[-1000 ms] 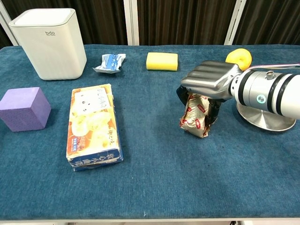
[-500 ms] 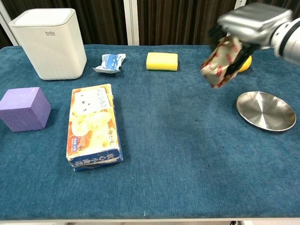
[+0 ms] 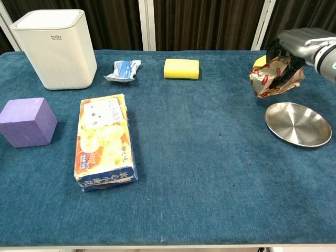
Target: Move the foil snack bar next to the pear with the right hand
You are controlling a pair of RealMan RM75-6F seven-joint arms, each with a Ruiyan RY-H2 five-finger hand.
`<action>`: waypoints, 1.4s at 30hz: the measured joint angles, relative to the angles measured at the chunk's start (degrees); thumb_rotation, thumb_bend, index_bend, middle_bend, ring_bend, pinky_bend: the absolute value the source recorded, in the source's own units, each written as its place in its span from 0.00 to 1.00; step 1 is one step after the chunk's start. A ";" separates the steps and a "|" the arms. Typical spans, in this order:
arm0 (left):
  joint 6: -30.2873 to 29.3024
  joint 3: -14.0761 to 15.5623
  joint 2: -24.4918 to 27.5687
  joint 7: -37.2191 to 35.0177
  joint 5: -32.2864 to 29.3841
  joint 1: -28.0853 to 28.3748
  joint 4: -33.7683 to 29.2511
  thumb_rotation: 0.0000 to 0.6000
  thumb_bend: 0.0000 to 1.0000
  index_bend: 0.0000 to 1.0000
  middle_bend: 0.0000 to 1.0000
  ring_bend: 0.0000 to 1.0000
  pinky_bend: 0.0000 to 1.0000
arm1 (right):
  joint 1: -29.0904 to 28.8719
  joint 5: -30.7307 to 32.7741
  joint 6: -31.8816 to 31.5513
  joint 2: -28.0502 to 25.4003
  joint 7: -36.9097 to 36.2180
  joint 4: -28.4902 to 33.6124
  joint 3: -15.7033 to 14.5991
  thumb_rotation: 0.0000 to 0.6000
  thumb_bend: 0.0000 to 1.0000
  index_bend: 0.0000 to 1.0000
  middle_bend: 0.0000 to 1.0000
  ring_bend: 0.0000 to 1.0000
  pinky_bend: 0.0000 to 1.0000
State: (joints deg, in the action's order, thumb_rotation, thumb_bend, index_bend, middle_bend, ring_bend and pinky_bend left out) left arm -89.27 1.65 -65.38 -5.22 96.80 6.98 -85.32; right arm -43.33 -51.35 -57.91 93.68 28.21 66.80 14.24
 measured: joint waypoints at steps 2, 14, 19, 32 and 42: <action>-0.53 0.03 0.12 -0.45 0.15 -0.19 0.15 1.00 0.17 0.00 0.00 0.00 0.03 | -0.19 0.50 0.78 0.87 -0.29 -0.94 0.25 1.00 0.29 0.35 0.46 0.46 0.53; -1.45 0.33 0.08 -1.41 0.90 -0.53 0.92 1.00 0.17 0.00 0.00 0.00 0.03 | 0.59 1.82 2.26 -2.49 1.26 3.76 -0.15 1.00 0.29 0.00 0.16 0.09 0.27; -1.52 0.38 0.00 -1.06 1.04 -0.55 0.85 1.00 0.17 0.00 0.00 0.00 0.03 | 1.09 1.99 2.56 -4.62 1.49 7.12 -0.56 1.00 0.29 0.00 0.11 0.03 0.19; -3.06 0.14 0.00 -1.35 0.87 -1.32 1.00 1.00 0.17 0.00 0.00 0.00 0.03 | 12.05 -15.10 -14.64 -17.79 -1.91 27.79 -7.05 1.00 0.29 0.00 0.00 0.00 0.01; -4.73 0.05 -0.46 0.34 1.09 -2.32 0.89 1.00 0.17 0.00 0.00 0.00 0.03 | 33.39 -29.91 -37.15 -24.30 -8.89 29.93 -19.50 1.00 0.29 0.00 0.00 0.00 0.00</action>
State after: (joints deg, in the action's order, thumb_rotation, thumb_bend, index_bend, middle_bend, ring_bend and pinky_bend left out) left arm -94.01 1.71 -65.84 -4.88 97.89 4.66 -84.42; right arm -9.94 -81.26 -95.07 69.38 19.32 96.74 -5.26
